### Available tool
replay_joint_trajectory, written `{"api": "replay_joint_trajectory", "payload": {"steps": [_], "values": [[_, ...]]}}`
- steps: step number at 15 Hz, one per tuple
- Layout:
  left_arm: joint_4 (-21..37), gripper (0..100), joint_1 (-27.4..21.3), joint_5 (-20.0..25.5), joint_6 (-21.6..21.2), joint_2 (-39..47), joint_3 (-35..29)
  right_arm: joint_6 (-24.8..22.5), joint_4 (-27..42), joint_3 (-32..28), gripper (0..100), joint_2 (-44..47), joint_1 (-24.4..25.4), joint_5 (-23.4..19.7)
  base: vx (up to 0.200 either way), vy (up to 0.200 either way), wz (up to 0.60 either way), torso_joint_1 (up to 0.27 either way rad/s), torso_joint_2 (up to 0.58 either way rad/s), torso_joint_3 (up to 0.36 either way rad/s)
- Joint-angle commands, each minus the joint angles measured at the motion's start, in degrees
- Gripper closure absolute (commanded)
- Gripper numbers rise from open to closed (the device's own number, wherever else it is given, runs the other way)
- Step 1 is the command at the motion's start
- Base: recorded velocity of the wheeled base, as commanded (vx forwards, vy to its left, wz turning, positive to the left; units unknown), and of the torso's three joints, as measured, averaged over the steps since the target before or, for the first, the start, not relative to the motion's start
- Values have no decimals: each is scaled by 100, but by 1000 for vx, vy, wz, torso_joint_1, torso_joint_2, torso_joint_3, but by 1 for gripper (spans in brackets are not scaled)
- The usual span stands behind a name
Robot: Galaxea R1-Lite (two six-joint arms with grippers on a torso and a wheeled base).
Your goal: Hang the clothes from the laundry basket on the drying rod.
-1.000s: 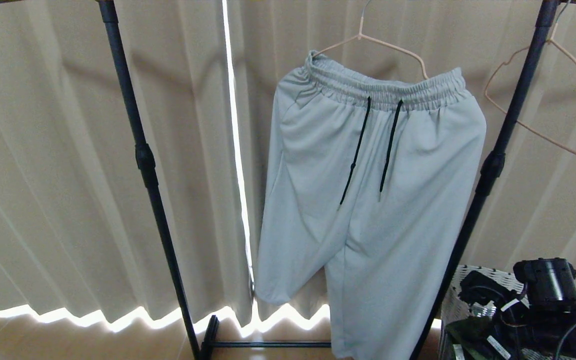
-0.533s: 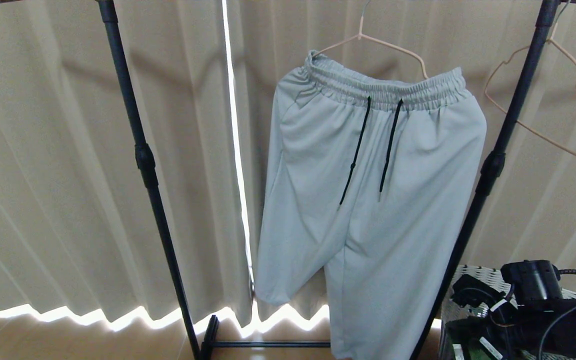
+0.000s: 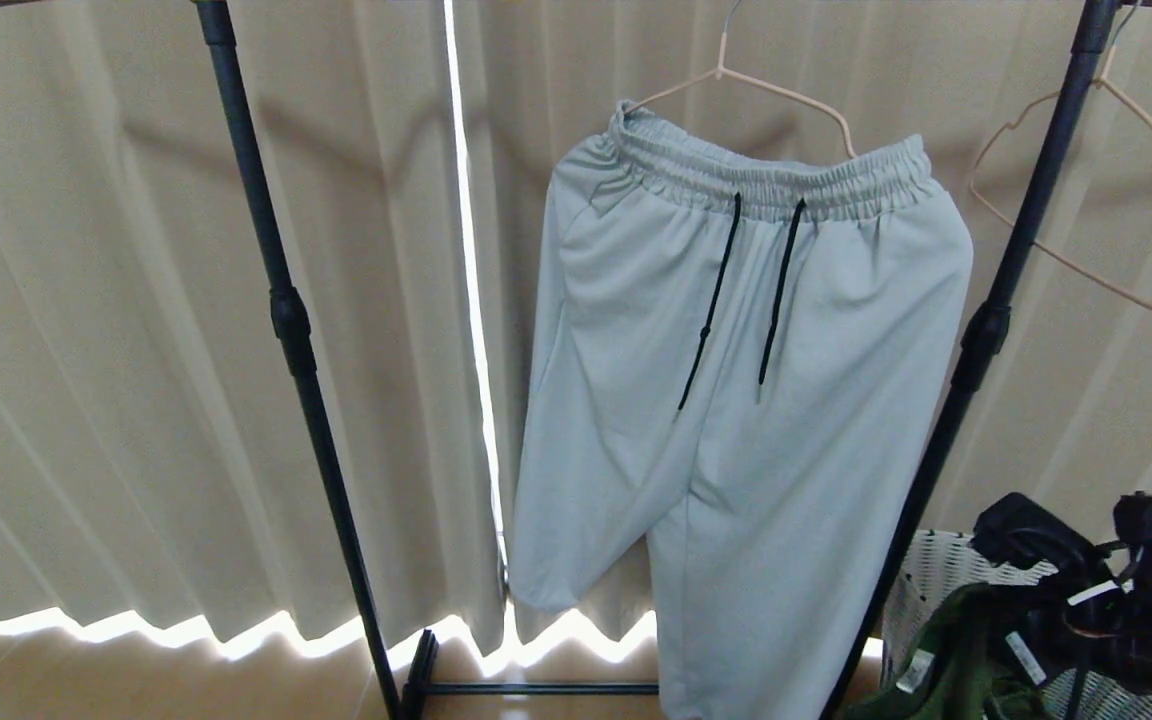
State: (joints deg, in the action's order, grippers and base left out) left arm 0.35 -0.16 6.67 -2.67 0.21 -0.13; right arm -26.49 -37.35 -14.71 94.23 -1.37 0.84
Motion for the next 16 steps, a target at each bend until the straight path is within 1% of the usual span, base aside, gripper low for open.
{"api": "replay_joint_trajectory", "payload": {"steps": [1, 2, 3, 4, 6, 7, 9, 12, 15, 16], "values": [[0, 0, -2, 1, -5, -3, -4, 408, 0, 56, 100, -1416, -4, -154, 0, 0, 0, 0, 0, 0], [9, 0, -2, 45, -41, -3, -4, 548, 0, 65, 100, -1882, -4, -216, 0, 0, 0, 0, 0, 0], [9, 0, -2, 71, -93, 6, -4, 557, 17, 83, 100, -2128, -4, -251, 0, 0, 0, 0, 0, 0], [9, 0, -2, 80, -111, 6, -4, 557, 26, 83, 100, -2155, -4, -251, 0, 0, 0, 0, 0, 0], [0, 0, -2, 89, -533, 6, 5, 557, 448, 83, 100, -2638, 40, -365, -200, 0, 0, 0, 2, -2], [-9, 0, -2, 89, -550, 6, 5, 557, 606, 74, 100, -2735, 40, -471, -200, 0, 0, 12, 7, 7], [-9, 0, -2, 89, -524, 6, 5, 557, 738, 92, 100, -2823, 49, -699, -200, 0, 0, -2, 0, 0], [-9, 0, -2, 89, -506, 6, 5, 548, 738, 162, 100, -2814, 75, -822, -200, 0, 0, -1, 1, 4], [-9, 0, -2, 89, -498, 6, 5, 548, 738, 162, 100, -2779, 198, -831, -200, 0, 0, 4, 4, 2], [-9, 0, -2, 89, -524, 6, 5, 557, 738, 153, 100, -2770, 251, -840, 0, 0, 0, 0, 0, 0]]}}
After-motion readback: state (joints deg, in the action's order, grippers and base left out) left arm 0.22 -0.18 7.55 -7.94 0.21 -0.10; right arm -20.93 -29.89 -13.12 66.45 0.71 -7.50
